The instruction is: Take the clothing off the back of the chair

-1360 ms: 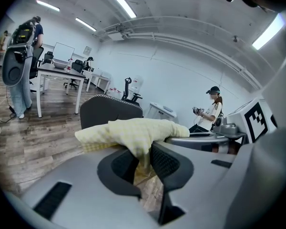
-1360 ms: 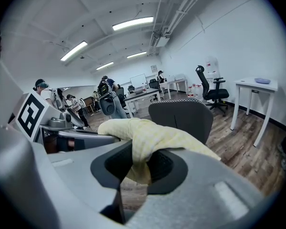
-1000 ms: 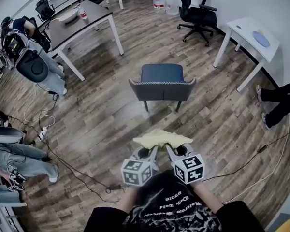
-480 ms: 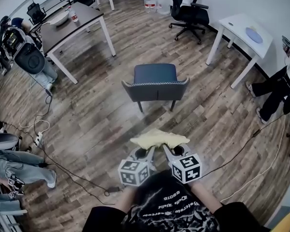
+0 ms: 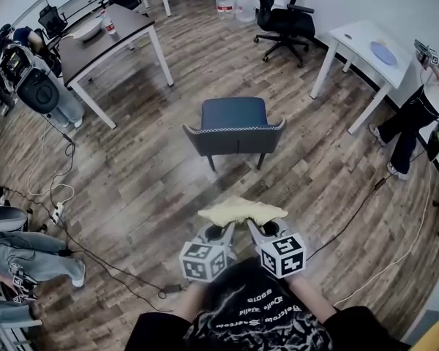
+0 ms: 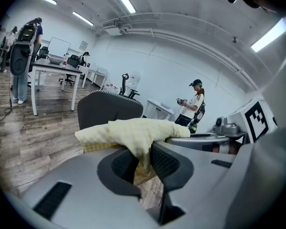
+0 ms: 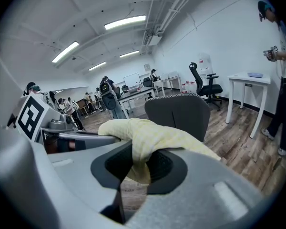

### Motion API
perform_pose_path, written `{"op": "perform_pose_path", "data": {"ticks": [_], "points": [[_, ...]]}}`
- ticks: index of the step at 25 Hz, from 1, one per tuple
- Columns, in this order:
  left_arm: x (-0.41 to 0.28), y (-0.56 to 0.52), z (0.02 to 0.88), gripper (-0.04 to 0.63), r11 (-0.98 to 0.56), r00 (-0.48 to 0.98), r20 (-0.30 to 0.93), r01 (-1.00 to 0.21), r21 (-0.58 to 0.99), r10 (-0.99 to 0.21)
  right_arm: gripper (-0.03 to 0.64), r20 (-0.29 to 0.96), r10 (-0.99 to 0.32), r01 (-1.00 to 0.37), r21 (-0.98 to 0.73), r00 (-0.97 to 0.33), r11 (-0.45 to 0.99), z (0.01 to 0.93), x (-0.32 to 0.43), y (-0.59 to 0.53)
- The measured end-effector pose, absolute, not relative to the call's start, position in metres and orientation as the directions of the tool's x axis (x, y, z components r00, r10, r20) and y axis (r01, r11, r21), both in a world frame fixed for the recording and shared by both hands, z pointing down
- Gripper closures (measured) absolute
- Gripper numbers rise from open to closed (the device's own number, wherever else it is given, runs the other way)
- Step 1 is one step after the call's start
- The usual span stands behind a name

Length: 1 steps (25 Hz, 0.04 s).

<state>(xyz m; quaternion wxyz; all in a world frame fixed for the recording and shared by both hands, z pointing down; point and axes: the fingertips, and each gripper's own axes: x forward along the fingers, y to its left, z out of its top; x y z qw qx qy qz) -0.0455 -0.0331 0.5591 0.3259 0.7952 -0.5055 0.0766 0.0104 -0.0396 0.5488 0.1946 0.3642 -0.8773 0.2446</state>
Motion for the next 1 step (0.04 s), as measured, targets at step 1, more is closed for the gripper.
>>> {"op": "perform_pose_path", "data": {"ticks": [1], "points": [[-0.0463,-0.0332,0.5592,0.528,-0.278,0.479,0.451,-0.853,0.441,-0.753,0.548,0.521,-0.545,-0.736,-0.285,-0.657,0.615,0.5486,0.0094,-0.0396]]}}
